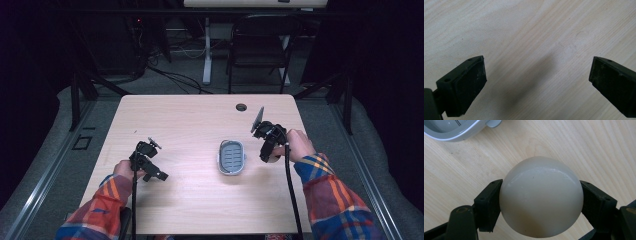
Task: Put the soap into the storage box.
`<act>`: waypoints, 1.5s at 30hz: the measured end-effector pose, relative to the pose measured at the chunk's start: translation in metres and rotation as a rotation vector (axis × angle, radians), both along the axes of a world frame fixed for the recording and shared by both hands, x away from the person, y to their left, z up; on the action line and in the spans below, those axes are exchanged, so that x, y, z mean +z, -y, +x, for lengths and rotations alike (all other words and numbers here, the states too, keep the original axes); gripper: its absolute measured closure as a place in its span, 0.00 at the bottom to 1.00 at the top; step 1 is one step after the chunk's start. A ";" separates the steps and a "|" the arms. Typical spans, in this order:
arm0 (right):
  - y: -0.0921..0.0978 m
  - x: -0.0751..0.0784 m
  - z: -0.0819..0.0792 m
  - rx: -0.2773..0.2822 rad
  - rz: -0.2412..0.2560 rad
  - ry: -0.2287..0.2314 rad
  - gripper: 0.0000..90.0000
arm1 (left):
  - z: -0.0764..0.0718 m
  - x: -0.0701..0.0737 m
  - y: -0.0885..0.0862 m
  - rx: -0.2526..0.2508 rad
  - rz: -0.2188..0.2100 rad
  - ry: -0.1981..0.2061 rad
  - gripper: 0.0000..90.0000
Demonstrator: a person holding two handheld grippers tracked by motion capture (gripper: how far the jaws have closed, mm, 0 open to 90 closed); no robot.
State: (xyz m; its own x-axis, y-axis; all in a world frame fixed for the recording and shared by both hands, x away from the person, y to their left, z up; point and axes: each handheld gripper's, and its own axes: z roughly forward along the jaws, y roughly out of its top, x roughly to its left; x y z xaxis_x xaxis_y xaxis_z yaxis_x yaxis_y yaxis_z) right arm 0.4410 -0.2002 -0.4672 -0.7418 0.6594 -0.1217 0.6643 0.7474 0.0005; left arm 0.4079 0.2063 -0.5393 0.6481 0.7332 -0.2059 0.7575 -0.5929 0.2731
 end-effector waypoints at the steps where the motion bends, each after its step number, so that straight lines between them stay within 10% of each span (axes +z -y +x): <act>1: 0.000 0.000 0.000 0.000 0.000 0.000 0.27 | 0.000 0.000 0.000 0.000 0.000 0.000 0.01; 45: -0.062 0.024 0.007 0.120 -0.014 0.028 0.27 | 0.000 0.000 0.000 -0.001 -0.002 -0.008 0.01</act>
State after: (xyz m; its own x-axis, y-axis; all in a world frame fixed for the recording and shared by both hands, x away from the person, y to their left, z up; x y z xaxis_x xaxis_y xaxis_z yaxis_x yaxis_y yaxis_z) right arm 0.4482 -0.1386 -0.4437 -0.8114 0.5643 -0.1523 0.5701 0.8215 0.0067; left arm 0.4079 0.2067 -0.5398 0.6469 0.7323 -0.2127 0.7593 -0.5929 0.2683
